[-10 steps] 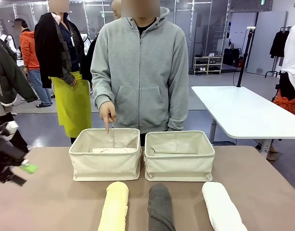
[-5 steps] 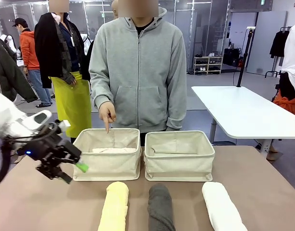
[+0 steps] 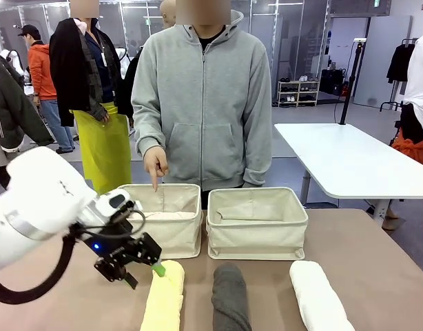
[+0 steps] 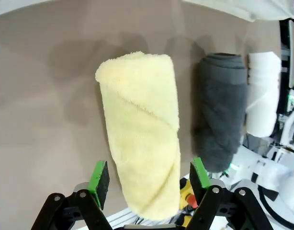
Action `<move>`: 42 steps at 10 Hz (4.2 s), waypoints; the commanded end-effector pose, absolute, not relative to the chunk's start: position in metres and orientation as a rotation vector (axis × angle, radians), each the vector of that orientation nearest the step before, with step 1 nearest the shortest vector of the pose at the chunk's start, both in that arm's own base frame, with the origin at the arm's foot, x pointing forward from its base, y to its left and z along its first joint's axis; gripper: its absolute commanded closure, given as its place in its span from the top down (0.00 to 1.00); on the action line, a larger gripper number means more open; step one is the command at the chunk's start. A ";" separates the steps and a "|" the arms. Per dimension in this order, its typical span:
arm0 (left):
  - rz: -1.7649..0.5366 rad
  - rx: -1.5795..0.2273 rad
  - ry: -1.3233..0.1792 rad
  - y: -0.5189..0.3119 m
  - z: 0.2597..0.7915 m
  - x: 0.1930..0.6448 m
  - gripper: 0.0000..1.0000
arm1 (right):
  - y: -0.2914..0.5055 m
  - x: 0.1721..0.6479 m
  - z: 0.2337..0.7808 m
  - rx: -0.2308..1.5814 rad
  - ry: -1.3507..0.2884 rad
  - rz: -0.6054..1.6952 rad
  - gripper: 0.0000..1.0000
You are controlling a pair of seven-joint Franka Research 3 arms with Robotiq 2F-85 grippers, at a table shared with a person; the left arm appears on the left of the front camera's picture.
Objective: Divide the towels into two baskets.
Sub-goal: Pick up one hotel-folded towel from the bottom of the table and place it in the Fabric basket indicated by the person.
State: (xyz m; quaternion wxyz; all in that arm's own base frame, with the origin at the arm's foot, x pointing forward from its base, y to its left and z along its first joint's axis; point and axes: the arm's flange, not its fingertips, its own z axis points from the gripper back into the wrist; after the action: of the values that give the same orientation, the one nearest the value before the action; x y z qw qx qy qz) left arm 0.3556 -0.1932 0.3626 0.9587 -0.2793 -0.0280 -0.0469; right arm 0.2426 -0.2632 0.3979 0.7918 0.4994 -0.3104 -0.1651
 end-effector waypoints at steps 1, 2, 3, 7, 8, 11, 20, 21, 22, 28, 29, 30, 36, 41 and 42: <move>-0.022 -0.507 -0.068 -0.186 0.329 0.296 0.85 | -0.262 0.241 0.401 1.082 -0.684 -0.347 1.00; -0.014 -0.497 -0.048 -0.192 0.320 0.293 0.85 | -0.262 0.241 0.401 1.082 -0.684 -0.347 1.00; -0.015 -0.493 -0.041 -0.196 0.316 0.292 0.85 | -0.262 0.241 0.401 1.082 -0.684 -0.347 1.00; -0.005 -0.485 -0.044 -0.204 0.301 0.292 0.85 | -0.262 0.241 0.401 1.082 -0.684 -0.347 1.00; -0.042 -0.484 -0.074 -0.204 0.301 0.292 0.73 | -0.262 0.241 0.401 1.082 -0.684 -0.347 1.00; -0.039 -0.502 -0.081 -0.203 0.302 0.291 0.48 | -0.262 0.241 0.401 1.082 -0.684 -0.347 1.00; -0.392 -0.420 -0.198 -0.143 0.442 0.286 0.00 | -0.262 0.241 0.401 1.082 -0.684 -0.347 1.00; -0.575 -0.356 -0.192 -0.132 0.460 0.286 0.00 | -0.262 0.241 0.401 1.082 -0.684 -0.347 1.00; -0.726 -0.344 -0.188 -0.129 0.471 0.287 0.00 | -0.262 0.241 0.401 1.082 -0.684 -0.347 1.00; -1.433 -0.031 -0.228 -0.150 0.471 0.270 0.00 | -0.262 0.241 0.401 1.082 -0.684 -0.347 1.00; -1.343 -0.060 -0.081 -0.156 0.484 0.277 0.00 | -0.262 0.241 0.401 1.082 -0.684 -0.347 1.00; -1.343 -0.060 -0.081 -0.156 0.484 0.277 0.00 | -0.262 0.241 0.401 1.082 -0.684 -0.347 1.00; -1.454 0.080 -0.158 -0.181 0.509 0.336 0.33 | -0.262 0.241 0.401 1.082 -0.684 -0.347 1.00; -1.536 0.200 -0.260 -0.207 0.534 0.448 0.33 | -0.262 0.241 0.401 1.082 -0.684 -0.347 1.00; -1.532 0.204 -0.286 -0.214 0.532 0.475 0.33 | -0.262 0.241 0.401 1.082 -0.684 -0.347 1.00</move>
State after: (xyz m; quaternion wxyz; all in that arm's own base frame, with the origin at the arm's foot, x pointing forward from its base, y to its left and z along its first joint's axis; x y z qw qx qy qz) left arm 0.4534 -0.2073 0.5281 0.7136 0.0787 -0.1172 -0.6861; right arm 0.2427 -0.2632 0.3980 0.7913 0.4998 -0.3109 -0.1654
